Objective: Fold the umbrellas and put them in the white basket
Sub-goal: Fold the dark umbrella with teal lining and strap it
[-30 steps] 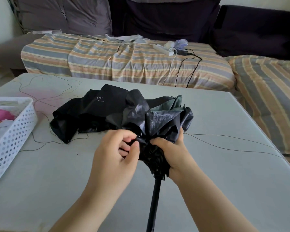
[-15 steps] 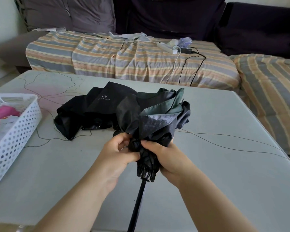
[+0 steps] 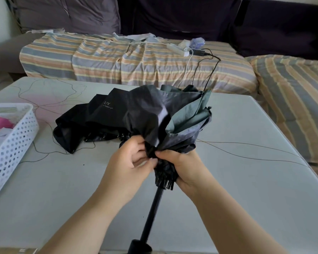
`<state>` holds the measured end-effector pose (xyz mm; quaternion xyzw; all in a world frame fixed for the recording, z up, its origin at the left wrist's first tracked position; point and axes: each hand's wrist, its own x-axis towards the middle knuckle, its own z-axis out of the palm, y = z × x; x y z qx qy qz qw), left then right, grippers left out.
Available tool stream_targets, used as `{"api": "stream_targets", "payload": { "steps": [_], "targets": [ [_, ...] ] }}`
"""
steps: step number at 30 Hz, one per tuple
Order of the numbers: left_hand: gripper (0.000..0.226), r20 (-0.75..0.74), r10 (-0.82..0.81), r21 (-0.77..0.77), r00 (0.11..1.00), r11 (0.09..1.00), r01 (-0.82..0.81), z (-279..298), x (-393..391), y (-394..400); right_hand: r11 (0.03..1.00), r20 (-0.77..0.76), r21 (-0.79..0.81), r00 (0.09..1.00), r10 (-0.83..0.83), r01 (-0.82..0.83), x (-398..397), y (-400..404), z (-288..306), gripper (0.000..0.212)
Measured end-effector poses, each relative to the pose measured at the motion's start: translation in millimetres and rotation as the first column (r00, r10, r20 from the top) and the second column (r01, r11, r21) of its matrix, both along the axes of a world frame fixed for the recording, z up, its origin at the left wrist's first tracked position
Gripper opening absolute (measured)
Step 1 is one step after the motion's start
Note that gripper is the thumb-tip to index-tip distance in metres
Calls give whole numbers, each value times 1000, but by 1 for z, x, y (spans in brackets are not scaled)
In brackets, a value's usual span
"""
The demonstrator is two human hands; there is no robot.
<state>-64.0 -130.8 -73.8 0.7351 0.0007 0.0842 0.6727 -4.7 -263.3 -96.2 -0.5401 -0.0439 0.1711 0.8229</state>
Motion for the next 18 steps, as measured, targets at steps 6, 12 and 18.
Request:
{"api": "stream_targets", "payload": {
  "steps": [6,12,18],
  "targets": [
    [27,-161,213,119,964,974,-195,13,-9,17,969,-41,83,972,-231,234,16,-18,13,47],
    [74,-709,-154,151,688,920,361,7,-18,14,885,-226,102,877,-423,454,34,-24,-2,57],
    [41,-731,-83,195,677,926,324,2,-16,14,812,-210,133,817,-538,569,44,-20,-6,59]
  ]
}}
